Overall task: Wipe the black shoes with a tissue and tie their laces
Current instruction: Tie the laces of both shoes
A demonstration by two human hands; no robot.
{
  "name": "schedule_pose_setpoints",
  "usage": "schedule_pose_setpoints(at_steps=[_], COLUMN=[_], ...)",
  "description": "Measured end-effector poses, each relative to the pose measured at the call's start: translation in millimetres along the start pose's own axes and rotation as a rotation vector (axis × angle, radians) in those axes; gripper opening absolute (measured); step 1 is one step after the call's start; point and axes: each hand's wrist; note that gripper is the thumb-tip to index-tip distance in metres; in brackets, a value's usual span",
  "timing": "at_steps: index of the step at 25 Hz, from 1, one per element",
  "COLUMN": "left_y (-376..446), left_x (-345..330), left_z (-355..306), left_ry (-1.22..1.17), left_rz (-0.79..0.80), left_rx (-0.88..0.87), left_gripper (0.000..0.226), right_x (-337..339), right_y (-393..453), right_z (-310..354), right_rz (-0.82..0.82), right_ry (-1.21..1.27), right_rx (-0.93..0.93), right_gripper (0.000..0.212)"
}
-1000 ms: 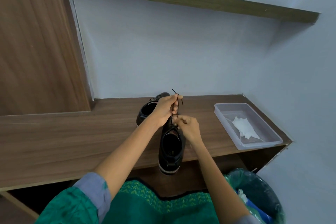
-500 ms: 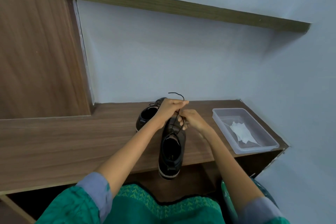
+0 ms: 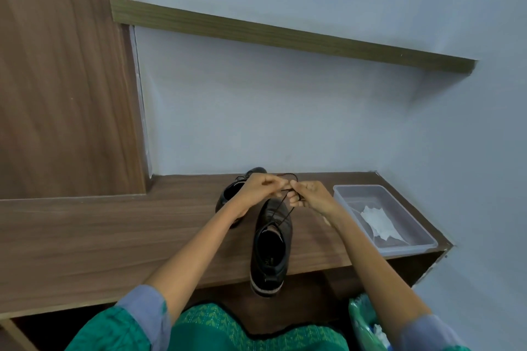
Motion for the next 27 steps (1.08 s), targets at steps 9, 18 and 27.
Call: schedule_pose_setpoints(at_steps=[9, 18, 27], left_y=[-5.7, -6.2, 11.3], left_x=[-3.2, -16.6, 7.9], left_z=[-0.7, 29.7, 9.6], left_ry=[0.639, -0.207, -0.019], left_rz=[-0.134, -0.067, 0.083], left_rx=[-0.338, 0.167, 0.157], left_gripper=[0.017, 0.046, 0.031], right_x=[-4.4, -10.2, 8.7], right_y=[-5.1, 7.6, 2.9], right_z=[3.2, -5.6, -3.2], right_rz=[0.002, 0.122, 0.055], right_ry=[0.01, 0.096, -0.155], right_rx=[-0.156, -0.013, 0.111], right_gripper=[0.029, 0.021, 0.008])
Point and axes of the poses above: each hand's wrist, its own y-axis towards the middle knuckle, its own x-axis out of the back of the hand, z = x × y, and after that the axes turned 15 degrees about -x, right-handed
